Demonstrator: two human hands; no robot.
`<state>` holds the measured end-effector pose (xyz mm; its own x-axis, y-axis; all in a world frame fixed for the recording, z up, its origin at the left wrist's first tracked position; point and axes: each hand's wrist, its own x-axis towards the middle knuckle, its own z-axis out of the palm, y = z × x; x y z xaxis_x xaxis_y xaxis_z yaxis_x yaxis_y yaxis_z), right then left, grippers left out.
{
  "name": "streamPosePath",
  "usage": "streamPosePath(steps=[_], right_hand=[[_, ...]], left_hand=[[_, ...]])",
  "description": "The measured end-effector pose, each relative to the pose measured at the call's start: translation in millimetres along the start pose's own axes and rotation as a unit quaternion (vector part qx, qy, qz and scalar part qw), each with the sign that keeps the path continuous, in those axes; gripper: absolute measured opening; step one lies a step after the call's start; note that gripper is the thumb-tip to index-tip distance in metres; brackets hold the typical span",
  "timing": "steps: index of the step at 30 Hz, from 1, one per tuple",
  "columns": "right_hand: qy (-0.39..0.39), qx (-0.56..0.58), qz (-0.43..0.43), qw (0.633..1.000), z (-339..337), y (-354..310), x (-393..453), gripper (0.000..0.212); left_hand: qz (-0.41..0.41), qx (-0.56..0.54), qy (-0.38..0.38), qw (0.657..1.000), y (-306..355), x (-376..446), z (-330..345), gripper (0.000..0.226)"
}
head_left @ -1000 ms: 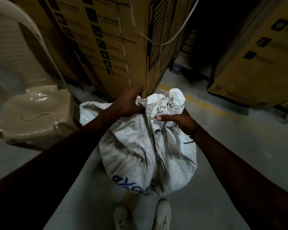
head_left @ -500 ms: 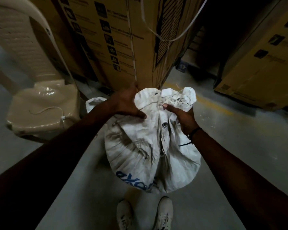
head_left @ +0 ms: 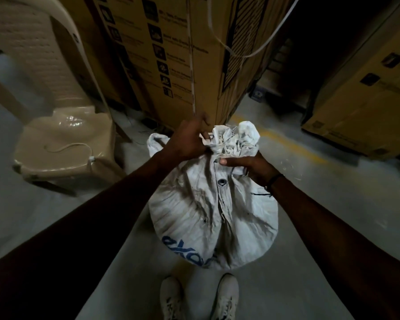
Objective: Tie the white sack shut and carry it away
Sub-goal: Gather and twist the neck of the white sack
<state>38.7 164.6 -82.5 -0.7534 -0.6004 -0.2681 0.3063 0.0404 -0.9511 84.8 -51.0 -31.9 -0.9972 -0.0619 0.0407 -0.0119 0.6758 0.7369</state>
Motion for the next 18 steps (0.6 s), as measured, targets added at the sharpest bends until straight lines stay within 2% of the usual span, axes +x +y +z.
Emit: streamPosePath(steps=[2, 5, 9, 11, 14, 16, 18], right_hand=[[0.019, -0.007, -0.034, 0.999, 9, 2, -2, 0.063], [0.088, 0.011, -0.059, 0.994, 19, 7, -3, 0.065], [0.116, 0.017, -0.042, 0.992, 25, 9, -2, 0.057], [0.131, 0.02, -0.03, 0.991, 23, 11, -1, 0.05], [0.146, 0.038, 0.011, 0.988, 11, 13, 3, 0.048], [0.143, 0.039, 0.032, 0.988, 2, 14, 4, 0.055], [0.15, 0.042, 0.035, 0.987, -6, 14, 3, 0.052]], left_hand=[[-0.013, -0.043, 0.0, 0.999, 2, 3, 1, 0.069], [-0.006, -0.061, -0.012, 0.998, 4, 6, -2, 0.067], [-0.02, -0.053, -0.102, 0.993, -2, 4, -13, 0.069], [-0.012, -0.002, -0.158, 0.987, -9, 3, -20, 0.075], [0.009, 0.213, -0.193, 0.958, -18, -2, -33, 0.092], [-0.017, 0.296, -0.178, 0.938, -28, -8, -42, 0.107], [-0.041, 0.27, -0.118, 0.955, -40, -16, -51, 0.113]])
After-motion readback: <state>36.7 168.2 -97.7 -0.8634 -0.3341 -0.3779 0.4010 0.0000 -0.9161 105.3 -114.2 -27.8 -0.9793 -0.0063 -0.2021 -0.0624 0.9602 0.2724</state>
